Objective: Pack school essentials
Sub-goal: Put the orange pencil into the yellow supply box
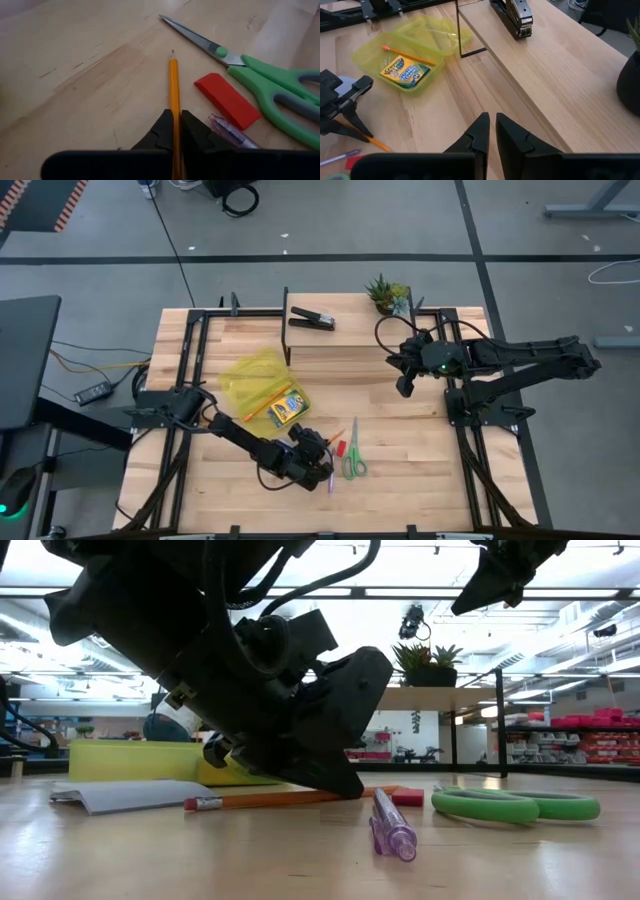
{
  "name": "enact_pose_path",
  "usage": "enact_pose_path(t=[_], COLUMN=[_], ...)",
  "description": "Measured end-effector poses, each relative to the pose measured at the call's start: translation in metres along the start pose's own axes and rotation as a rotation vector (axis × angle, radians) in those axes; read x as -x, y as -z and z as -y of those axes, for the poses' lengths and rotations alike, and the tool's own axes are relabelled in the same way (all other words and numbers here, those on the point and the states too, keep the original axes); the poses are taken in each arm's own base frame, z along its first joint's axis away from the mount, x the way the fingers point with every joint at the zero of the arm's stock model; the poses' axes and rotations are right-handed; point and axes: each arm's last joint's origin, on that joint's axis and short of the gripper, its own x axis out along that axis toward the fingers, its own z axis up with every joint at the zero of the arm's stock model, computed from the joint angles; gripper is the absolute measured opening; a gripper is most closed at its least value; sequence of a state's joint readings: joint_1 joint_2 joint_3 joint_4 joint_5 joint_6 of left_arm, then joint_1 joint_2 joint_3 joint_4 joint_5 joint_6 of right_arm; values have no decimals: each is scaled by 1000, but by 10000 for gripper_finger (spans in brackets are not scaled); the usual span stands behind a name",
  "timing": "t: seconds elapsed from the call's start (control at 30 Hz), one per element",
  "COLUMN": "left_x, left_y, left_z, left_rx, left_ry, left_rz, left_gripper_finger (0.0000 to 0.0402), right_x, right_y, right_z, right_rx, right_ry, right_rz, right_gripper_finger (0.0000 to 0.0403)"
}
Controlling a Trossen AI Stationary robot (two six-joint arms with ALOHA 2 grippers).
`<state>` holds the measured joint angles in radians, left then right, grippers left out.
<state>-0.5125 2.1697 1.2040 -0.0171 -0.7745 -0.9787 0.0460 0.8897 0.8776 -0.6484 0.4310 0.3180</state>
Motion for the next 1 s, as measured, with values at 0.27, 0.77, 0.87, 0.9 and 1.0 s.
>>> enact_pose_path(t=[0.27,0.77,0.87,0.9,1.0], left_x=[12,40,47,51,60], left_y=[-13,-45,-51,-54,-60], left_z=[2,0,-6,-8,-18], left_rx=[-40,-44,-62,-70,-95], left_ry=[41,41,2,-15,-82], left_rz=[-19,21,18,19,13], left_gripper_finger=[13,15,18,17,14], right_x=[0,0,0,0,0], right_y=[0,0,0,-1,-1], right_z=[0,-1,-1,-1,-1], right_rx=[0,2,5,4,6], right_ry=[0,-14,-15,-16,-18], right_rz=[0,0,1,3,11], right_gripper_finger=[39,39,39,39,39])
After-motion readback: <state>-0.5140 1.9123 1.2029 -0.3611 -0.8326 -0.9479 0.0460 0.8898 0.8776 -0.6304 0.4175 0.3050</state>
